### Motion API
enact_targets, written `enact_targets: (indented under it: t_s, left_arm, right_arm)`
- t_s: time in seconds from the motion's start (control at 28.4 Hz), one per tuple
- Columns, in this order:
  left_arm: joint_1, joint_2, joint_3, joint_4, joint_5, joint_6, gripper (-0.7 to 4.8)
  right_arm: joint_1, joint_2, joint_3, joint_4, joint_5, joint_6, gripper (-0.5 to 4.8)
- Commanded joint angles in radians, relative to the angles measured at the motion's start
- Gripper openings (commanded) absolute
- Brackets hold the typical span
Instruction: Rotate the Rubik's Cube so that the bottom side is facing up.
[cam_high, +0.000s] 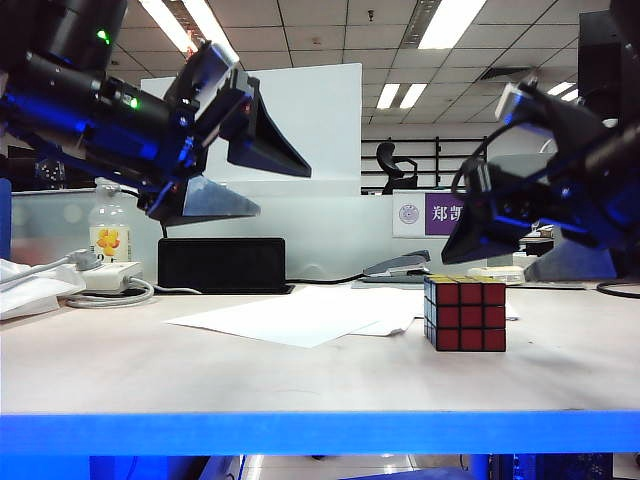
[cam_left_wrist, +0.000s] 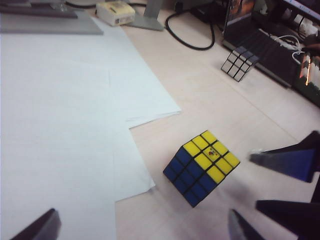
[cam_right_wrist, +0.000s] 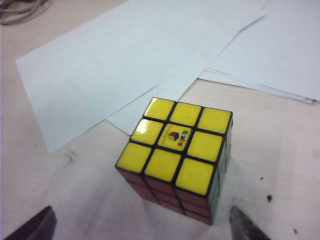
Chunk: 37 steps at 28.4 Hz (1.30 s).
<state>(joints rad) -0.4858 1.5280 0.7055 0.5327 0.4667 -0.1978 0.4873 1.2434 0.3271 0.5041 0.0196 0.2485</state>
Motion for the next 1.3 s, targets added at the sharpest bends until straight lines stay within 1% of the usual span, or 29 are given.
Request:
enact_targets:
  t_s: [0.04, 0.21, 0.25, 0.28, 0.39, 0.42, 0.56, 0.63, 0.71, 0.88, 0.99, 1.09, 1.3]
  left_arm:
    - [0.002, -0.018, 0.002, 0.003, 0.001, 0.007, 4.40]
    - [0.002, -0.020, 0.002, -0.005, 0.000, 0.011, 4.40]
    - [0.002, -0.020, 0.002, -0.008, 0.000, 0.016, 4.40]
    - [0.002, -0.020, 0.002, -0.008, 0.000, 0.018, 4.39]
    - [0.002, -0.020, 0.002, -0.010, 0.000, 0.019, 4.40]
    - [0.002, -0.020, 0.002, -0.013, 0.000, 0.019, 4.39]
    - [0.002, -0.020, 0.002, -0.016, 0.001, 0.026, 4.40]
    - [0.002, -0.020, 0.002, -0.021, 0.001, 0.027, 4.39]
    - [0.003, -0.020, 0.002, -0.029, 0.001, 0.032, 4.39]
    - [0.003, -0.020, 0.002, -0.031, 0.005, 0.033, 4.39]
    - [0.003, -0.020, 0.002, -0.031, 0.005, 0.033, 4.39]
    - [0.003, -0.020, 0.002, -0.031, 0.005, 0.034, 4.39]
    - [0.003, -0.020, 0.002, -0.032, 0.005, 0.042, 4.39]
  right_arm:
    - [0.002, 0.040, 0.033, 0.047, 0.004, 0.021, 4.74]
    - [0.009, 0.062, 0.071, 0.053, 0.007, 0.021, 4.74]
    - [0.015, 0.069, 0.077, 0.053, 0.030, 0.021, 4.74]
    - [0.016, 0.076, 0.082, 0.054, 0.030, 0.021, 4.74]
    - [0.027, 0.115, 0.092, 0.054, 0.027, 0.053, 4.74]
    - [0.041, 0.134, 0.096, 0.055, 0.035, 0.053, 4.76]
    - [0.086, 0.193, 0.111, 0.062, 0.121, 0.043, 4.79]
    - [0.088, 0.199, 0.112, 0.069, 0.121, 0.039, 4.79]
    - [0.088, 0.199, 0.113, 0.070, 0.144, 0.039, 4.79]
    - [0.085, 0.200, 0.113, 0.042, 0.206, 0.008, 4.79]
    - [0.082, 0.204, 0.113, -0.004, 0.264, -0.021, 4.79]
    - [0.079, 0.207, 0.113, -0.005, 0.253, -0.022, 4.79]
    - [0.071, 0.167, 0.113, -0.035, 0.248, -0.130, 4.79]
